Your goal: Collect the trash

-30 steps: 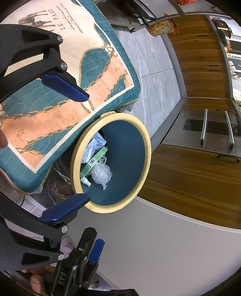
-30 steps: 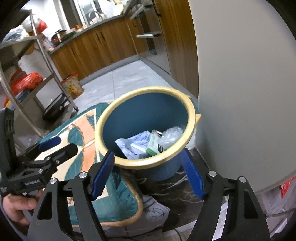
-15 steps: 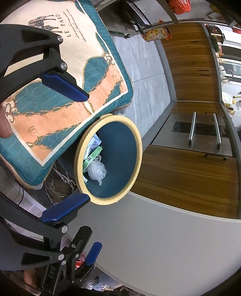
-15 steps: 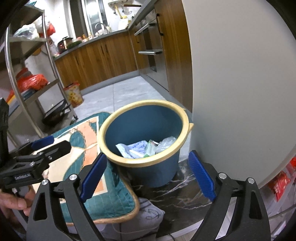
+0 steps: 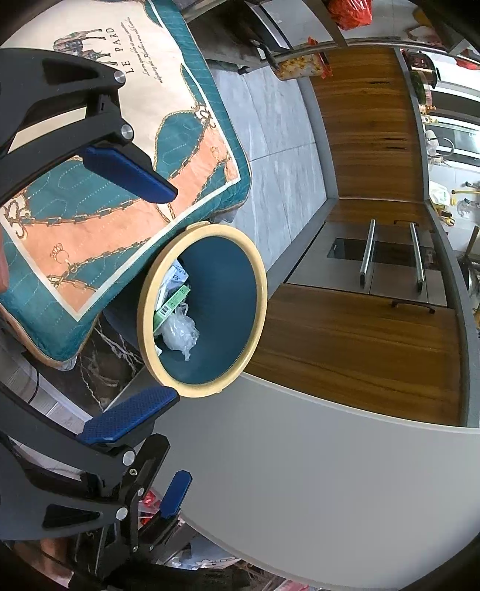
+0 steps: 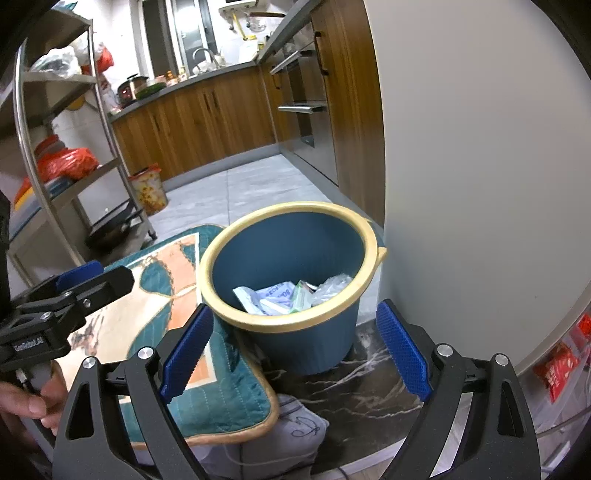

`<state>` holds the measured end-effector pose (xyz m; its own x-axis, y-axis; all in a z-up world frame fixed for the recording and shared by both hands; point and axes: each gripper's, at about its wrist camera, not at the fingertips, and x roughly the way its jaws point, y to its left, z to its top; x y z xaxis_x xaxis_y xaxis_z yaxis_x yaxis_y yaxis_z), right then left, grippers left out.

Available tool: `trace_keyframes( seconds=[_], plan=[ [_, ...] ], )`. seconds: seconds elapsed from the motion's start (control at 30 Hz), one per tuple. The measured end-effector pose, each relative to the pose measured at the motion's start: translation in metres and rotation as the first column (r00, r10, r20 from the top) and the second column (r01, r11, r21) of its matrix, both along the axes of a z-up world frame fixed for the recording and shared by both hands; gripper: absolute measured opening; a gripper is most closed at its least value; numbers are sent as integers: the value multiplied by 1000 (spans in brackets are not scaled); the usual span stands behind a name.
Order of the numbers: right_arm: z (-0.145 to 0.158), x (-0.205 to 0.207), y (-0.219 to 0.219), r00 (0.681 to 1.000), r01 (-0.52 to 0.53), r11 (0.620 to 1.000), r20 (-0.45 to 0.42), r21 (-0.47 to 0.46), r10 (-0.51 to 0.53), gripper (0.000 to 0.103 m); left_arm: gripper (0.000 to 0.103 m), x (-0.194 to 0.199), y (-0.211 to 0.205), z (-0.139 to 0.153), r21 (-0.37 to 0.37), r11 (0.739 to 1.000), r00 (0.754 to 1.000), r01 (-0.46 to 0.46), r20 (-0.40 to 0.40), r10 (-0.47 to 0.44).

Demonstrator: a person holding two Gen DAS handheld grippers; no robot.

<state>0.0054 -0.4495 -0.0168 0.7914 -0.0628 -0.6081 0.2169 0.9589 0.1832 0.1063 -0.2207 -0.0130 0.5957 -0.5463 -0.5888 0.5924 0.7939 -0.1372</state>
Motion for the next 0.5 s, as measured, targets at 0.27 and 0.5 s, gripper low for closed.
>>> trace_keyframes(
  seconds=[0.27, 0.5],
  plan=[
    [-1, 0, 1, 1000, 6, 1000, -4, 4, -6, 90, 98, 1, 0, 0, 0, 1000, 1000, -2, 3, 2],
    [-1, 0, 0, 1000, 5, 1000, -3, 4, -5, 90, 98, 1, 0, 0, 2, 1000, 1000, -2, 4, 2]
  ],
)
